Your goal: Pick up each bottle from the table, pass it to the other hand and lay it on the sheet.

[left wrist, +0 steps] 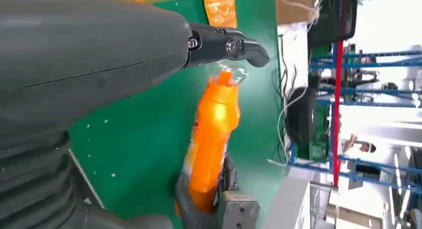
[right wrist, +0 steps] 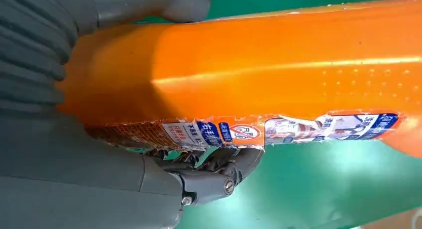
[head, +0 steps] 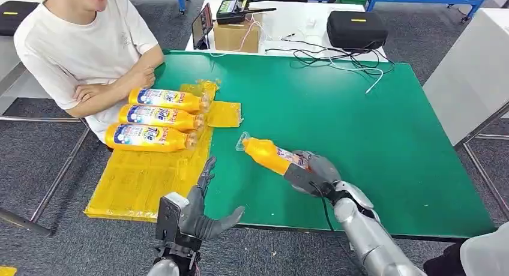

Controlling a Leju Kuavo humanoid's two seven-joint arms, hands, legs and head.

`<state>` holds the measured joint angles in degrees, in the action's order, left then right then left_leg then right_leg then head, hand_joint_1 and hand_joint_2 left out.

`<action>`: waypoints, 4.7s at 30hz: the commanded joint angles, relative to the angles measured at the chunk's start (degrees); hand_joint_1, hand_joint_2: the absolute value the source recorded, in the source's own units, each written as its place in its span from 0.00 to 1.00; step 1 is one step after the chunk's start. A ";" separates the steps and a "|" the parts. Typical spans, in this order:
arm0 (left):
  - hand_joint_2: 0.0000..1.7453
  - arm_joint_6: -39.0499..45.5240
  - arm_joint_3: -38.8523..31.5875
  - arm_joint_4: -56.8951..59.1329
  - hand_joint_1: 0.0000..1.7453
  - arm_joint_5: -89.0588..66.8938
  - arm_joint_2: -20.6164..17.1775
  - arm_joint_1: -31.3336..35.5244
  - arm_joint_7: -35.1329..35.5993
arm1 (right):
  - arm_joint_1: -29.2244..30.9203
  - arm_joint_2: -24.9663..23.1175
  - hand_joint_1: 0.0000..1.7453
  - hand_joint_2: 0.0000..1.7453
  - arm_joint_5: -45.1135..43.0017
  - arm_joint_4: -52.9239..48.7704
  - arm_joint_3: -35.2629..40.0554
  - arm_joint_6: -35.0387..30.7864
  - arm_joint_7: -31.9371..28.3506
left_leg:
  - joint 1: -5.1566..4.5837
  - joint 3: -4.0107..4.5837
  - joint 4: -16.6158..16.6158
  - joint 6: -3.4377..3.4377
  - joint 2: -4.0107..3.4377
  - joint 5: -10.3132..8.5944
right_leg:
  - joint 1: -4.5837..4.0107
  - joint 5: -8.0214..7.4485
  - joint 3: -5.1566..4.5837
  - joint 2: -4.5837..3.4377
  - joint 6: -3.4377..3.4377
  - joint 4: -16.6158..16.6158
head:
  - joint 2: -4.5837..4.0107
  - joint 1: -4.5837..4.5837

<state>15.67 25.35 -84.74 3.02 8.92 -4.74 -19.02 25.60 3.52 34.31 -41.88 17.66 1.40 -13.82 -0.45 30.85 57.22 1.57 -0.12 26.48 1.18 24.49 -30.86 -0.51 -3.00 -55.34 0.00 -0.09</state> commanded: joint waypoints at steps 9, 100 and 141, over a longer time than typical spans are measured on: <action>1.00 5.25 -1.57 10.90 0.00 8.43 -0.23 3.12 -0.60 | -14.36 -2.40 1.00 1.00 -18.00 -12.74 -0.70 3.06 -11.86 | 0.24 0.32 -0.09 -0.29 -0.06 0.12 | -0.28 0.03 0.14 -0.02 0.18 0.09 | 0.02 -0.02; 1.00 18.46 -20.49 38.66 1.00 -66.55 -6.17 17.19 13.82 | -24.51 -9.17 0.00 0.00 -17.22 -33.90 -0.74 -14.69 -22.78 | 0.19 1.63 -0.04 -0.25 0.10 0.01 | -0.17 0.09 -0.83 0.05 0.12 -0.14 | 0.00 -0.02; 1.00 24.33 -32.44 13.13 0.00 -53.78 10.94 12.23 -14.29 | -25.63 -3.54 0.00 0.00 -18.25 -28.60 18.45 -21.29 -26.18 | 0.27 1.78 0.18 -0.23 0.35 0.04 | -0.27 0.15 -0.85 0.38 0.14 -0.23 | 0.00 -0.02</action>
<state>39.56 6.14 -62.12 -47.73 7.08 7.82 -17.95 -5.09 -4.68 16.24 -77.90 21.60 -16.81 -39.95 -0.29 32.59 57.24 1.41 0.21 26.44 1.03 24.61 -31.73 -0.20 -2.95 -55.52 0.00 -0.11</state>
